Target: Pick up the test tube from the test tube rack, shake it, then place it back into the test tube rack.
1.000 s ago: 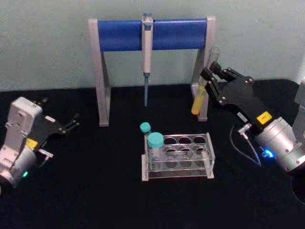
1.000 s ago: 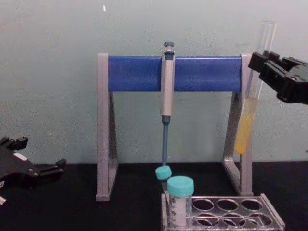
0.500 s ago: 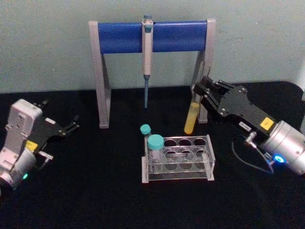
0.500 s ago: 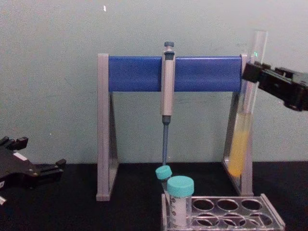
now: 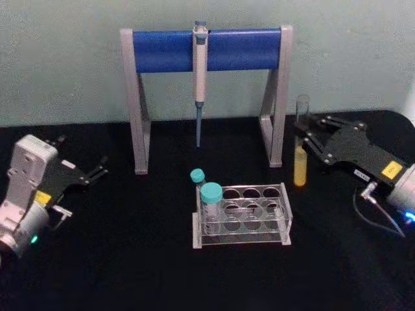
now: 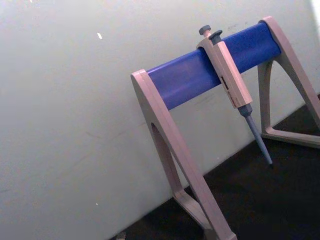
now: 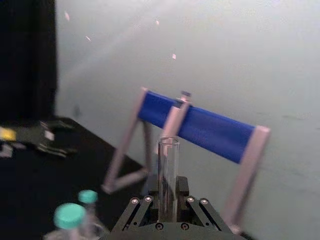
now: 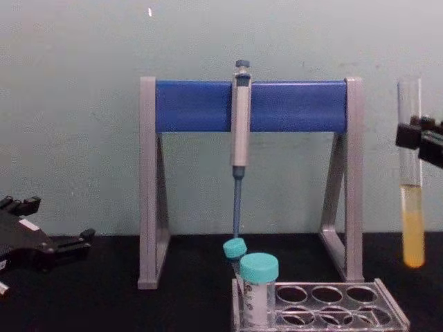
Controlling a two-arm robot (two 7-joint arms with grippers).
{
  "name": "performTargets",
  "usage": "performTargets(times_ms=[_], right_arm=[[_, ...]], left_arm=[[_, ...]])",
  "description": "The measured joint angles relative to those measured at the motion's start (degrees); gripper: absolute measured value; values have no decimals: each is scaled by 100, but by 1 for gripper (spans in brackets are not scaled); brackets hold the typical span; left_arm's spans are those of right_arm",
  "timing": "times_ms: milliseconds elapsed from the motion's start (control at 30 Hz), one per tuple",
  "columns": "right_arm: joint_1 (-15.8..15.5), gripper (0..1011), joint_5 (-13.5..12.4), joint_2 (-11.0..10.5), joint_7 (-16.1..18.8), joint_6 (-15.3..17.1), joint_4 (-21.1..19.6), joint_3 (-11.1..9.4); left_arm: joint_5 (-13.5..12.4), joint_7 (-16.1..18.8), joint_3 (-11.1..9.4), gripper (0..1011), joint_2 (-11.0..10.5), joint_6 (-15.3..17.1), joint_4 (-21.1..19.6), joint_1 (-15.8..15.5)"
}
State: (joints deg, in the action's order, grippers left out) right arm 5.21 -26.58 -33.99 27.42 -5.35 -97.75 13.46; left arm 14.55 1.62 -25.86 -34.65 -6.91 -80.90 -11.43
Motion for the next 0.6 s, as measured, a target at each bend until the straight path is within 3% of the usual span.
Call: performTargets(times_ms=[33,67,167,300,433,500,567,600], right_arm=[[28,214,312,27,-203,-64,26,32],[28,214,312,27,-203,-64,26,32],[116,214,928,231,-631,-251,144,111],[197,214,1205,538,-911,-522,294,126],[258,214,1181,821,-962,-790,442,116],[279,214,1058,920,-894,-862,489,108],[315,214,734,1062,-639,-902,555,94],[315,214,734,1062,-639,-902,555,94]], left_arm=[[0,0,0,1001,0,0,0,0],[0,0,0,1001,0,0,0,0],[0,0,0,1001,0,0,0,0],[0,0,0,1001,0,0,0,0],[0,0,0,1001,0,0,0,0],[0,0,0,1002,0,0,0,0],[0,0,0,1001,0,0,0,0],[0,0,0,1001,0,0,0,0]])
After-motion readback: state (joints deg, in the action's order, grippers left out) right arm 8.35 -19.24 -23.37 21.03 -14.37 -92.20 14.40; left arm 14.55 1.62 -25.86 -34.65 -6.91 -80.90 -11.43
